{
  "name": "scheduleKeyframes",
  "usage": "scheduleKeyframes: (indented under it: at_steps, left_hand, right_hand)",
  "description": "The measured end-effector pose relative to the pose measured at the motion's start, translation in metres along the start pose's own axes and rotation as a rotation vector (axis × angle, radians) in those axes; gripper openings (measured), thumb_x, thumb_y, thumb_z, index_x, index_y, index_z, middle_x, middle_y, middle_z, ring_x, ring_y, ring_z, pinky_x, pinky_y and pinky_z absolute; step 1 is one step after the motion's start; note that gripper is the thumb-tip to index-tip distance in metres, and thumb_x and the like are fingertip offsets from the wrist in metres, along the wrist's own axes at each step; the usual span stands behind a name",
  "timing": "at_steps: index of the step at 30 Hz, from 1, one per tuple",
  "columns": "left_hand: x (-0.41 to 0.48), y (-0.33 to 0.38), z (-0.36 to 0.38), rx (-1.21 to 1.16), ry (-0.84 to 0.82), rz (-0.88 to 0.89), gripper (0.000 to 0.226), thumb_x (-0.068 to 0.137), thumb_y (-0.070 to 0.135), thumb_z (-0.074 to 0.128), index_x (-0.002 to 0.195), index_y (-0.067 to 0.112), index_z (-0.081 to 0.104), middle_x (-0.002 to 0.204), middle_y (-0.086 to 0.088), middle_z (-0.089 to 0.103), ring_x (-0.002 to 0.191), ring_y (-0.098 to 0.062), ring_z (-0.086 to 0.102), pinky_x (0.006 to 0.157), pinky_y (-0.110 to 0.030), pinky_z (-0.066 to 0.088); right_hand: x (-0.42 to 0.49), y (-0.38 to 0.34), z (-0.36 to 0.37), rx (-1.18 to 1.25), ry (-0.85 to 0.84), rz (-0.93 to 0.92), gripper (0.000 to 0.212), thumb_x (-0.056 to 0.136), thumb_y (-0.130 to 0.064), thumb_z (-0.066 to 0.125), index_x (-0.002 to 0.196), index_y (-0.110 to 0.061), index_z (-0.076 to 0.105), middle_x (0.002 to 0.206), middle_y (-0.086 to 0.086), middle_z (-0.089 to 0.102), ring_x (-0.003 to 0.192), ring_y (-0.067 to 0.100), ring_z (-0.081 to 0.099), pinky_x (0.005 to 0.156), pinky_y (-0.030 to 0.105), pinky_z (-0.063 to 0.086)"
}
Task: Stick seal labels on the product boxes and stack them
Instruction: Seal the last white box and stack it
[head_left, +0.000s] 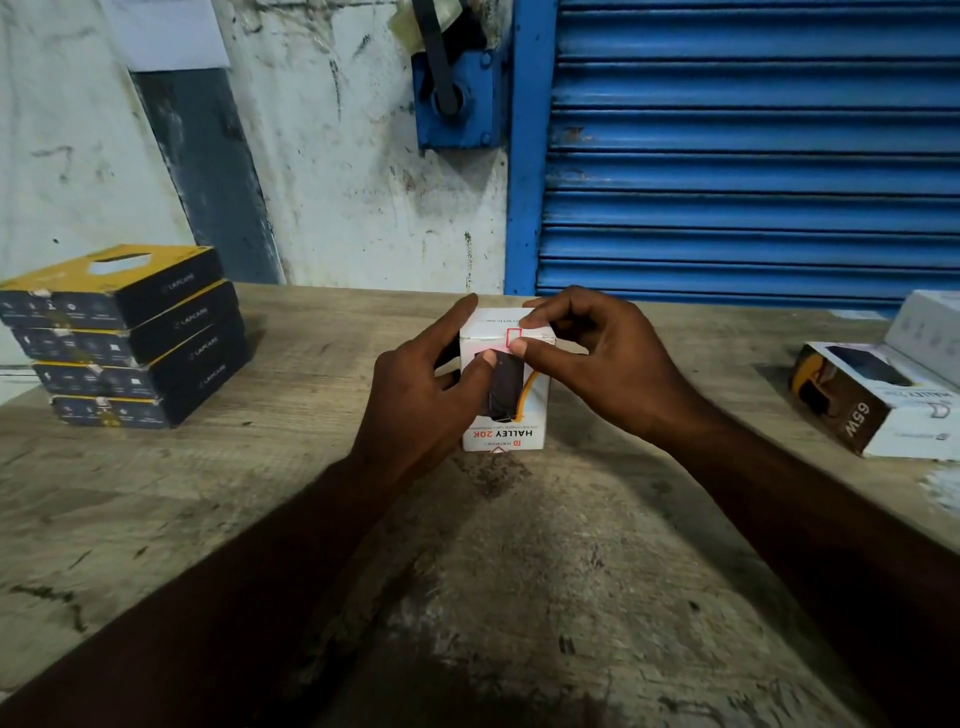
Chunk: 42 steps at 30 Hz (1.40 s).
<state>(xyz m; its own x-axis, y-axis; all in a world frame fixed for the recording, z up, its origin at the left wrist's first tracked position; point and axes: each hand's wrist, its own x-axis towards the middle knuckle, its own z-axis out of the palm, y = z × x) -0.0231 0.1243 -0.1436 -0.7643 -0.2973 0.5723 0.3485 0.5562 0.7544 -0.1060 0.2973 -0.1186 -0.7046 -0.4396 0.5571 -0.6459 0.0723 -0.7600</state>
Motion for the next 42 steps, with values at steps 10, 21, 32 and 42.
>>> scheduleKeyframes:
  at_steps: [10, 21, 32, 42]
  left_hand:
    - [0.0, 0.0, 0.001, 0.004, 0.013, 0.023, 0.055, 0.094, 0.013, 0.067, 0.146, 0.019, 0.05, 0.123, 0.012, 0.059, 0.105, 0.013, 0.06, 0.084, 0.0, 0.044]
    - [-0.004, 0.002, -0.004, -0.079, -0.037, 0.041, 0.053, 0.094, 0.006, 0.066, 0.144, 0.017, 0.052, 0.123, 0.012, 0.061, 0.104, 0.017, 0.06, 0.085, -0.004, 0.047]
    - [-0.009, 0.008, -0.008, -0.087, -0.1, 0.155, 0.058, 0.088, 0.02, 0.065, 0.144, 0.019, 0.052, 0.135, 0.008, 0.06, 0.119, 0.007, 0.059, 0.095, -0.019, 0.053]
    - [-0.01, 0.012, -0.006, -0.071, -0.107, 0.226, 0.057, 0.089, 0.013, 0.067, 0.143, 0.019, 0.051, 0.133, 0.012, 0.059, 0.119, 0.008, 0.058, 0.099, -0.02, 0.051]
  right_hand:
    - [-0.002, -0.003, 0.005, -0.009, 0.04, 0.018, 0.021, 0.085, -0.021, 0.081, 0.1, -0.01, 0.071, 0.107, -0.005, 0.073, 0.107, 0.007, 0.069, 0.1, 0.035, 0.055]
    - [-0.006, -0.013, 0.014, 0.235, 0.068, 0.217, 0.019, 0.082, -0.006, 0.08, 0.09, -0.016, 0.066, 0.102, 0.008, 0.072, 0.103, 0.024, 0.07, 0.092, 0.04, 0.058]
    - [-0.001, -0.03, 0.005, 0.565, -0.046, 0.471, 0.049, 0.073, 0.012, 0.068, 0.102, -0.027, 0.063, 0.086, -0.001, 0.072, 0.084, 0.016, 0.066, 0.069, 0.026, 0.048]
    - [0.001, -0.031, 0.011, 0.621, 0.051, 0.521, 0.031, 0.077, 0.007, 0.064, 0.086, -0.023, 0.064, 0.075, -0.002, 0.069, 0.077, 0.017, 0.063, 0.066, 0.029, 0.045]
